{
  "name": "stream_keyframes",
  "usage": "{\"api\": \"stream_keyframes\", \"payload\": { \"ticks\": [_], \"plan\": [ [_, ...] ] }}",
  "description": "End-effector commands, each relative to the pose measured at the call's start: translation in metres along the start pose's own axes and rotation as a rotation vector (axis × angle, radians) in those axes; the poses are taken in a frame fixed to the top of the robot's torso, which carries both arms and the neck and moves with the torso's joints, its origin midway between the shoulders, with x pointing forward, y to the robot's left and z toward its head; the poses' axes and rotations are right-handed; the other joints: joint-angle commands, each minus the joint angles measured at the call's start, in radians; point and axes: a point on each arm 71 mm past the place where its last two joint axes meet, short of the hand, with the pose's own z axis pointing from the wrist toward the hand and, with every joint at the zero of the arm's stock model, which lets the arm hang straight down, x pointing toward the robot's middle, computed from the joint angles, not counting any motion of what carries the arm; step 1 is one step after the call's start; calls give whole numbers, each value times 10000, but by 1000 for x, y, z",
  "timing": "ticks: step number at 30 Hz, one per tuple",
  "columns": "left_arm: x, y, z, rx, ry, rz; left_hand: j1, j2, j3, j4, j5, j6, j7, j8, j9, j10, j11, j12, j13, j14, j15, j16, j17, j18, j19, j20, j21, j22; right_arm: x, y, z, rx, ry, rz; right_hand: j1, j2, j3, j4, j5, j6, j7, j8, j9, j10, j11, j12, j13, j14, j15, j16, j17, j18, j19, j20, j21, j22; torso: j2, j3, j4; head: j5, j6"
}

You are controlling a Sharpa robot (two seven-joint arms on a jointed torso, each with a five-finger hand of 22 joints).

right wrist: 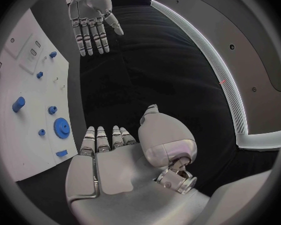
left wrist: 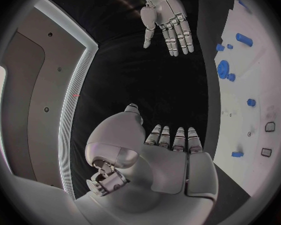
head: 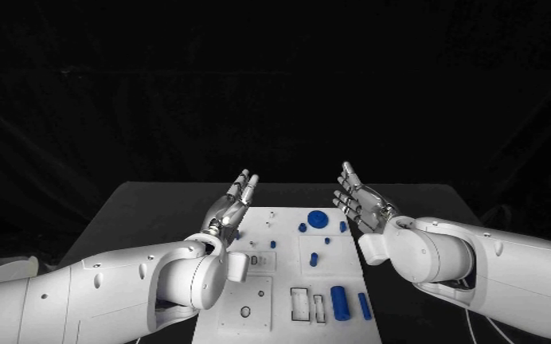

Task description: Assemble the parts on the task board

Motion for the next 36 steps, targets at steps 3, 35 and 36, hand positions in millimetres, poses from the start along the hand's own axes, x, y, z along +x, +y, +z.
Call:
{"api": "stream_keyframes", "payload": {
  "ticks": [3,35,36],
  "plan": [
    [2,-6,0,830,574,336,49,-176,-117,-14,-245,17,-79,-14,-2,1,-84,-42,-9,-9,-699,-36,-14,-115,-4,68,-37,-9,2,-1,0,175,648,-92,84,-76,-72,-14,-69,-2,152,-35,-10,-21,171,-36,-11,1,-1700,-29,-13,59,3,-236,-49,-12,-6,3,13,-41,-162],
    [-36,-31,-12,2591,1388,2616,589,-283,-154,-12,-630,184,112,12,24,12,548,-311,-70,-9,649,-36,-14,92,7,2011,-24,2,25,69,22,-2415,2524,-9396,4606,-979,1051,-1760,2500,2529,2420,924,375,2841,3080,1867,462,7193,2251,2946,1140,11,7299,3155,3109,1412,445,-11,-37,367,-1711],
    [-37,-33,-13,2639,1391,2615,614,-272,-149,-14,-606,213,137,18,29,12,570,-311,-70,-9,683,-36,-14,97,28,2036,-3,19,27,74,22,-2619,2509,-10244,4712,-987,1062,-1812,2458,2723,2392,969,393,3255,3178,2028,479,7862,2118,3072,1208,99,7832,3109,3207,1421,500,-18,-33,364,-1750]
  ]
}}
